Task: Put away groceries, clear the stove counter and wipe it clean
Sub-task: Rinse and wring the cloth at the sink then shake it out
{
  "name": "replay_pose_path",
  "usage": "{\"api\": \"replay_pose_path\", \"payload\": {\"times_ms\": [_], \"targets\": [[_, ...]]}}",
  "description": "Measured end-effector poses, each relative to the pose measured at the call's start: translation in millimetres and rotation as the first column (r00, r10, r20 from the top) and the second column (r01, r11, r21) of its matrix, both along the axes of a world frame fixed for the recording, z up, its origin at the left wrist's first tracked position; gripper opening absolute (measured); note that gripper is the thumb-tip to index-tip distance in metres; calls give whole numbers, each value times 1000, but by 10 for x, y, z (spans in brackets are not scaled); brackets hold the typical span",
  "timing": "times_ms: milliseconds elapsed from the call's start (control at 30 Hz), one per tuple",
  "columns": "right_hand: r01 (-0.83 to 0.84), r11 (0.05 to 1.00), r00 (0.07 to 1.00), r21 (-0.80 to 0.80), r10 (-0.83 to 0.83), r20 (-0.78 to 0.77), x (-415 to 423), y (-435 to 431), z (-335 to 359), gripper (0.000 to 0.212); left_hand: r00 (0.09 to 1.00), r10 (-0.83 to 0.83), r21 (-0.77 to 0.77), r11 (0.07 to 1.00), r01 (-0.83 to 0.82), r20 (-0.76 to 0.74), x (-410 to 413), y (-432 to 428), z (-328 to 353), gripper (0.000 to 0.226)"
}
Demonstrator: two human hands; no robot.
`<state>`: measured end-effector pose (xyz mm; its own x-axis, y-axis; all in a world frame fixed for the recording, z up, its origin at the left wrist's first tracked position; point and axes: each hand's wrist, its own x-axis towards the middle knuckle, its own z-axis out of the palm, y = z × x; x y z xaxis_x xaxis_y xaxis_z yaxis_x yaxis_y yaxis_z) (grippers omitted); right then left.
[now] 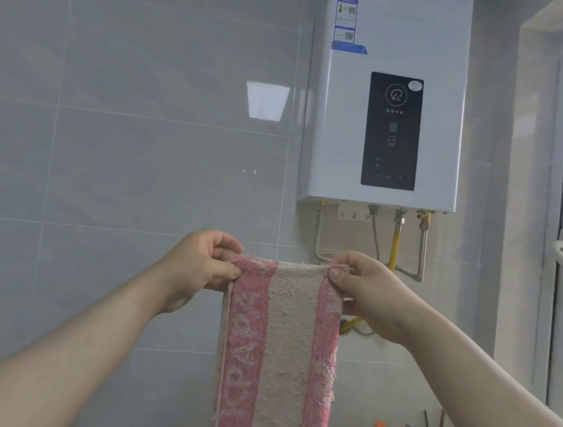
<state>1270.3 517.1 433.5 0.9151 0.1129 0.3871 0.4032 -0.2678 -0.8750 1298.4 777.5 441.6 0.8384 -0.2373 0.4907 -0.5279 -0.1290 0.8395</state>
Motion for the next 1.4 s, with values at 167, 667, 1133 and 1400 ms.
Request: {"api": "replay_pose_path", "payload": {"times_ms": [167,667,1133,1400], "targets": [[-90,915,992,394,118,-48,68,-157,-264,19,997,-57,-147,988,50,-49,-92,-217,-55,21],[-442,758,773,480,593,-225,-56,-16,-1585,69,988,-41,-352,936,-14,-148,-285,-854,-99,24],[-571,594,713,566,701,-16,-514,-58,-1242,58,929,-97,-633,756,-165,-358,-179,-544,-689,18],[-423,501,758,755,652,-8,-564,-114,-1396,60,469,-636,-757,643,-115,-612,-840,-1120,-1958,88]]}}
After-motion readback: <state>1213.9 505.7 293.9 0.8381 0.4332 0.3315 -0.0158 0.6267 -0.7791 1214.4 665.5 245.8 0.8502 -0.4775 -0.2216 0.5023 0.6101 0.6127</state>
